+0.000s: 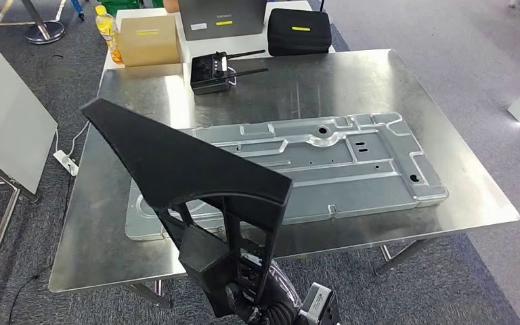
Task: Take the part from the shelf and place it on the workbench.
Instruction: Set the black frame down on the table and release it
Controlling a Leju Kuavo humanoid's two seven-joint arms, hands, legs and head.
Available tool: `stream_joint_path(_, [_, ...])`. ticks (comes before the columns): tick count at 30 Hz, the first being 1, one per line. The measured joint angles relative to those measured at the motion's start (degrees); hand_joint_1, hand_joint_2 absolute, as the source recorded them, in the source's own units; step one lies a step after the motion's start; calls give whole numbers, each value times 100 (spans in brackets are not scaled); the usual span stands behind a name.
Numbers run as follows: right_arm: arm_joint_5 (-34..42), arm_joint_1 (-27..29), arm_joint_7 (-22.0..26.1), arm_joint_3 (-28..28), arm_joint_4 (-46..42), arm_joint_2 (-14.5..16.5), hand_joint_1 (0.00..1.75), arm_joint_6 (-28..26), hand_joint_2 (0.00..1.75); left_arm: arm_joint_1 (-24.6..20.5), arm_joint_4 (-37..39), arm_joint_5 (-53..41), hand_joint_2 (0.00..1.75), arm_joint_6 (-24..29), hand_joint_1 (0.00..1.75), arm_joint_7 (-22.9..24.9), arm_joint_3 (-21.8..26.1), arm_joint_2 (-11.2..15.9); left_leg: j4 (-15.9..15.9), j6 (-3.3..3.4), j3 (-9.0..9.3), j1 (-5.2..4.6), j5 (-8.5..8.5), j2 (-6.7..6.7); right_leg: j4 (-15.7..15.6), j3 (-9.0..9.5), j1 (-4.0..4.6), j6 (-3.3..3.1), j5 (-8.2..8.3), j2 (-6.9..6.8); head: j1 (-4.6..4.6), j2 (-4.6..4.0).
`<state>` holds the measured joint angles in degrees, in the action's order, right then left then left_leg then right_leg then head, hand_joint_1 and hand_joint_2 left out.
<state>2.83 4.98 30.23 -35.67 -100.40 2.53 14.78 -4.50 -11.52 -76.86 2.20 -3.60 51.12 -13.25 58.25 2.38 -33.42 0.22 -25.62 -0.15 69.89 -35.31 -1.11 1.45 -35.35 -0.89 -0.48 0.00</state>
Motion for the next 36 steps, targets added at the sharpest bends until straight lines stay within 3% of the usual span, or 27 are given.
stream_joint_path(1, [16,4,5,0,8,-1,175,-20,175,-1,0,-14,175,19,0,-8,-1,9,2,15,3,-15,-5,-41,377,-215,8,-9,-116,43,-1,0])
stream_joint_path(2, [37,11,5,0,15,-1,175,-40,175,0,0,-28,175,40,0,-14,-1,16,3,24,12,-32,-11,-83,590,-362,20,-29,-124,60,-1,0])
stream_joint_path(3, [60,15,1,0,19,-2,175,-55,175,2,0,-36,175,59,0,-17,-2,21,5,30,27,-50,-17,-121,582,-409,38,-63,-10,67,-1,0])
stream_joint_path(5, [113,17,-29,0,21,-2,175,-57,175,2,0,-56,175,77,0,-24,-2,26,5,36,69,-83,-33,-183,-62,-190,99,-177,473,93,-1,0])
stream_joint_path(7, [142,2,-111,0,24,-1,175,-72,175,-2,2,-80,175,69,0,-33,-8,17,11,21,85,-104,-52,-221,-804,107,164,-301,804,147,-1,0])
stream_joint_path(9, [111,-58,-256,2,42,4,175,-171,175,-9,3,-97,175,44,0,-37,-18,10,12,-25,64,-92,-59,-235,-1064,194,204,-346,847,173,0,0])
stream_joint_path(12, [27,-257,-507,31,84,37,175,-395,175,-34,2,-129,175,-4,0,-33,-32,13,73,-117,38,-87,-117,-201,-1177,240,158,-341,900,142,-2,0])
stream_joint_path(14, [-5,-424,-622,64,105,82,175,-516,175,-59,2,-143,175,-11,0,7,-40,11,500,-191,-149,-72,-384,-125,-1238,282,115,-347,930,99,-15,0])
stream_joint_path(16, [-61,-629,-774,127,126,126,175,-696,175,-96,2,-167,175,38,0,133,-63,-17,1237,-266,-508,-23,-725,-76,-1237,279,110,-357,929,55,-23,0])
stream_joint_path(17, [-87,-756,-870,174,140,143,175,-797,175,-114,2,-182,175,68,0,208,-81,-38,1501,-296,-645,4,-794,-65,-1231,274,105,-355,926,37,-23,0])
stream_joint_path(18, [-98,-915,-981,235,158,157,175,-901,175,-133,2,-196,175,96,0,273,-99,-59,1570,-323,-690,27,-749,-53,-1221,270,96,-348,922,25,-24,0])
stream_joint_path(19, [-91,-1097,-1097,324,184,173,175,-1006,175,-154,2,-206,175,116,0,324,-115,-78,1404,-347,-618,48,-595,-37,-1203,268,83,-332,913,18,-24,0])
stream_joint_path(21, [-58,-1483,-1288,538,239,199,175,-1169,175,-201,2,-214,175,143,0,373,-130,-117,655,-381,-258,77,-215,10,-1141,260,63,-273,877,8,-25,0])
stream_joint_path(23, [-24,-1797,-1395,732,295,218,175,-1231,175,-242,2,-217,175,153,0,391,-139,-161,145,-334,-25,71,-48,25,-1079,230,72,-205,851,3,-19,0])
stream_joint_path(26, [-10,-2006,-1430,837,356,232,175,-1238,175,-267,2,-218,175,152,0,395,-145,-197,75,-196,-20,51,-34,0,-1075,206,79,-120,855,1,-13,0])
stream_joint_path(28, [-12,-2057,-1431,867,381,234,175,-1255,175,-277,2,-217,175,152,0,392,-146,-214,39,-112,-10,60,-7,-10,-906,130,56,-68,727,16,-10,0])
stream_joint_path(31, [-26,-2190,-1446,932,428,233,175,-1386,175,-292,2,-213,175,148,0,372,-153,-227,24,-39,-13,54,-1,-17,115,-364,38,-17,244,50,-5,0])
stream_joint_path(32, [-15,-2273,-1477,977,463,230,175,-1457,175,-293,2,-212,175,147,0,368,-157,-228,25,-33,-14,45,-4,-20,438,-541,36,-9,159,56,-6,0])
stream_joint_path(33, [10,-2383,-1522,1043,504,226,175,-1532,175,-293,2,-211,175,145,0,369,-161,-231,26,-30,-13,37,-5,-25,572,-634,37,-11,186,59,-5,0])
stream_joint_path(34, [38,-2521,-1577,1132,548,221,175,-1609,175,-295,2,-211,175,145,0,373,-166,-237,28,-30,-9,29,-6,-34,465,-613,38,-24,329,61,-5,0])
stream_joint_path(36, [30,-2848,-1680,1342,625,212,175,-1766,175,-306,2,-207,175,145,0,379,-177,-263,29,-36,0,17,-9,-57,-280,-303,49,-87,762,84,-4,0])
